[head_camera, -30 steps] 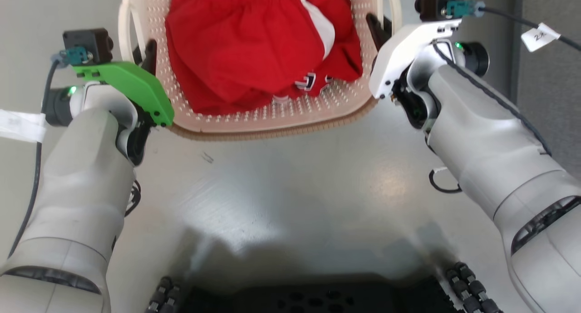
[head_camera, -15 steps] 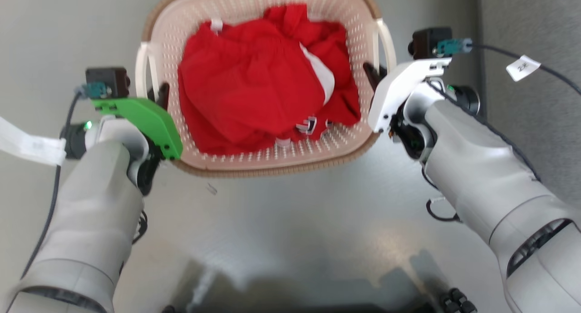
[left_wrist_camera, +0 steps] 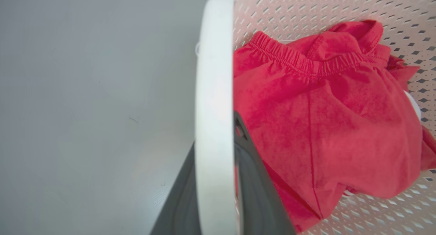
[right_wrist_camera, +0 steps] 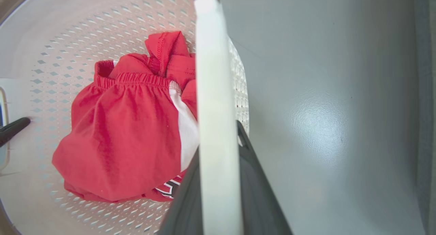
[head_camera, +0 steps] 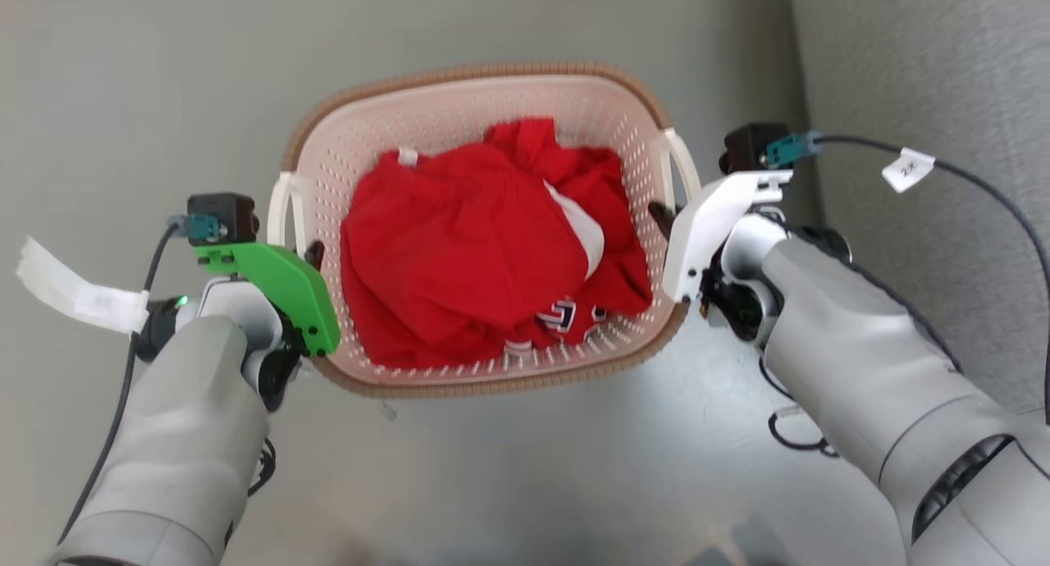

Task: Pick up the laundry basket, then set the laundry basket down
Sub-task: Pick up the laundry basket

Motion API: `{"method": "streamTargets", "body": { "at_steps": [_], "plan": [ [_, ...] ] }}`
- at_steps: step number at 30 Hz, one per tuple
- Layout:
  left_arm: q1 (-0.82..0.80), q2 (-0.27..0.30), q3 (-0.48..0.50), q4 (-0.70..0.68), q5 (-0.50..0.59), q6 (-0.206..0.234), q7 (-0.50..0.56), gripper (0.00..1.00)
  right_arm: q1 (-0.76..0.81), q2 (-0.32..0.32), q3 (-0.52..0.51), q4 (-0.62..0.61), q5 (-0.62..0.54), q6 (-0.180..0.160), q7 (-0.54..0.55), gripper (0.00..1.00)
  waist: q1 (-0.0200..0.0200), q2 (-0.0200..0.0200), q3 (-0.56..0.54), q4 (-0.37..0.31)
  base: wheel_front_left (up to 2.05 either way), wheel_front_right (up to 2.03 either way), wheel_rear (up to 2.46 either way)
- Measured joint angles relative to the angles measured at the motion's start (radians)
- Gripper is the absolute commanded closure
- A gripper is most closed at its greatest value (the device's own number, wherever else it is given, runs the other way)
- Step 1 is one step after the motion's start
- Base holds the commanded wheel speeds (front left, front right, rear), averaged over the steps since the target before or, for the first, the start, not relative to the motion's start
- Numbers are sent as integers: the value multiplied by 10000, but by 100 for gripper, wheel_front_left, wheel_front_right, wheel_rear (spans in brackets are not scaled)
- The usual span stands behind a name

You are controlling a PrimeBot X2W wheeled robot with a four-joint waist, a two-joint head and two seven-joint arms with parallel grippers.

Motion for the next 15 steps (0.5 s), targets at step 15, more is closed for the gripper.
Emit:
{"method": "streamTargets", "body": {
  "at_steps": [15],
  "plan": [
    [1114, -42, -328, 257, -518, 0, 932, 100, 1148, 52, 401, 36, 671, 0, 905, 100, 0, 0, -1831, -247, 0, 0, 0]
  ]
}}
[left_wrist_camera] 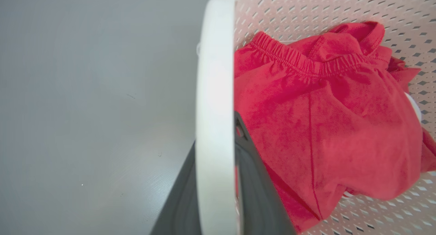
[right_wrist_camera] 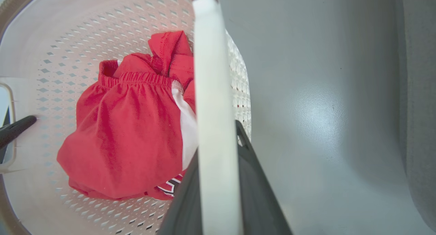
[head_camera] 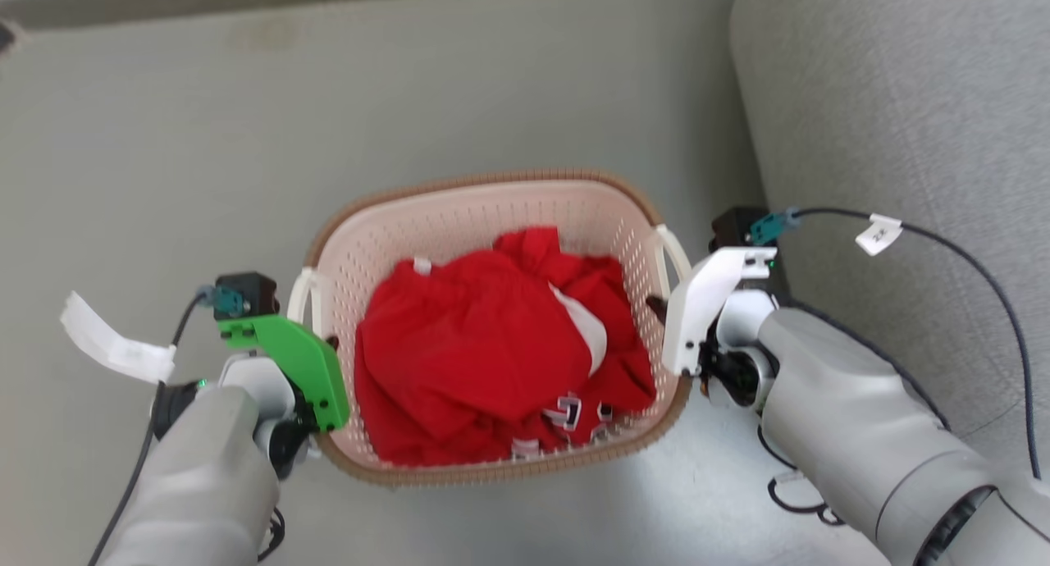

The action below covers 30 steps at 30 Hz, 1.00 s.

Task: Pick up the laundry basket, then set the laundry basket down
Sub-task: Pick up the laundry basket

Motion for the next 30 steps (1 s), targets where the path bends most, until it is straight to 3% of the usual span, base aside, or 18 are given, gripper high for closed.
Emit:
{"method": "streamTargets", "body": {
  "at_steps": [17, 30],
  "plan": [
    [903, -127, -247, 324, -313, -2, 869, 100, 1067, -8, 523, -35, 531, 0, 947, 100, 0, 0, -1826, -237, 0, 0, 0],
    [1227, -190, -286, 506, -443, -2, 1160, 100, 1420, -15, 859, -107, 702, -63, 1296, 100, 0, 0, -2514, -379, 0, 0, 0]
  ]
}}
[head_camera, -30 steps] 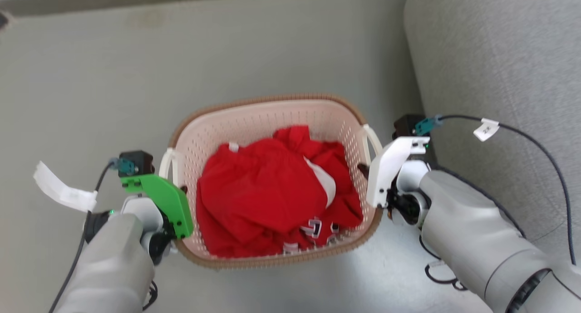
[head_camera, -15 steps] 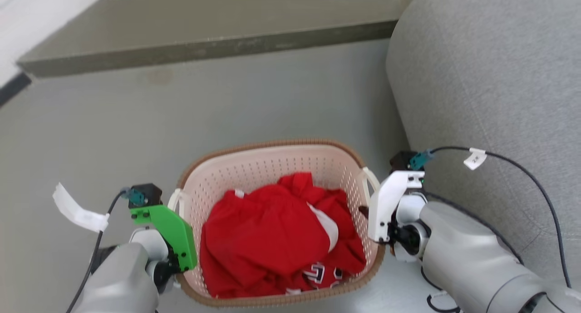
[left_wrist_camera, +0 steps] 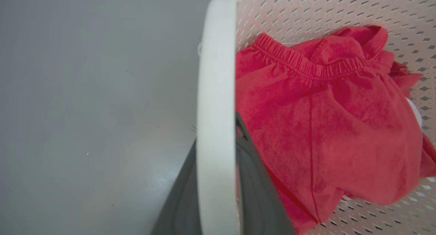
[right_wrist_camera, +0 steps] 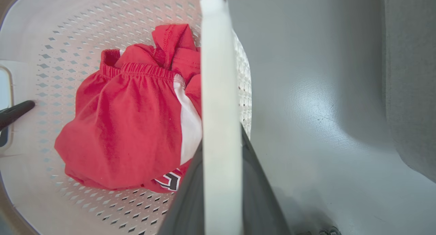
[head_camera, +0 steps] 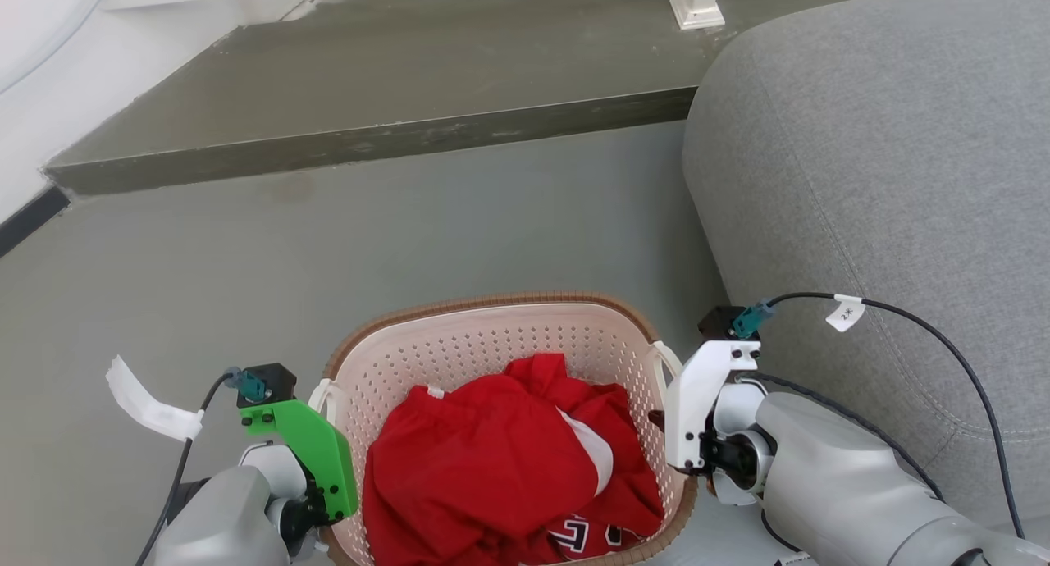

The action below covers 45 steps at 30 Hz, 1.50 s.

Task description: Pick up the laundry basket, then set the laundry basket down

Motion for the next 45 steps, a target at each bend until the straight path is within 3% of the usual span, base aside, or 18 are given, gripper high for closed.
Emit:
{"method": "streamTargets", "body": {
  "at_steps": [45],
  "plan": [
    [223, -29, -109, 217, -90, 0, 138, 100, 298, -65, 571, -140, 546, -40, 301, 100, 0, 0, -480, 33, 0, 0, 0]
  ]
}}
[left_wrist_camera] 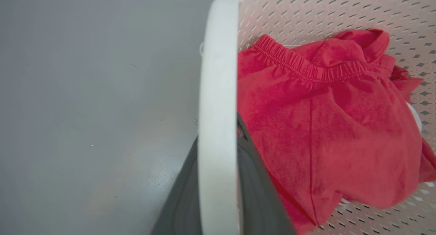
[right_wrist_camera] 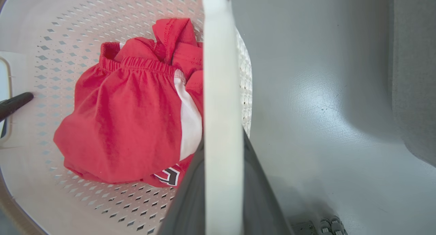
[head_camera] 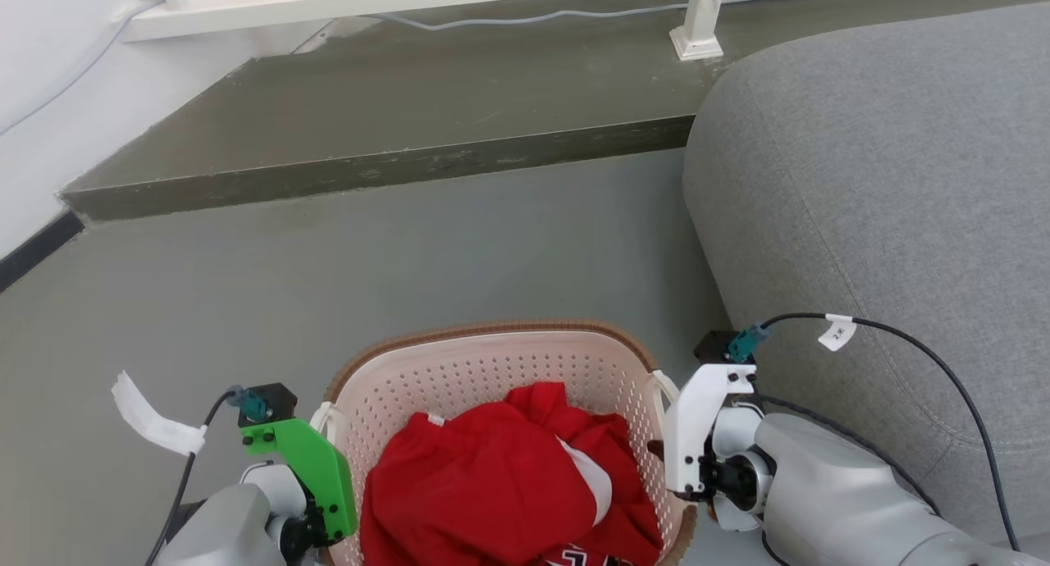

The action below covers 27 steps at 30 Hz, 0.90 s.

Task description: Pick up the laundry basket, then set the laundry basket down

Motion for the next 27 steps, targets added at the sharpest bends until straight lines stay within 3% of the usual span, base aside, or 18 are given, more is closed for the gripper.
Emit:
{"method": "streamTargets", "body": {
  "at_steps": [27],
  "plan": [
    [-20, 6, 10, 27, -77, 0, -75, 100, -63, -12, 174, -48, 257, -71, -196, 100, 0, 0, 330, 19, 0, 0, 0]
  ]
}}
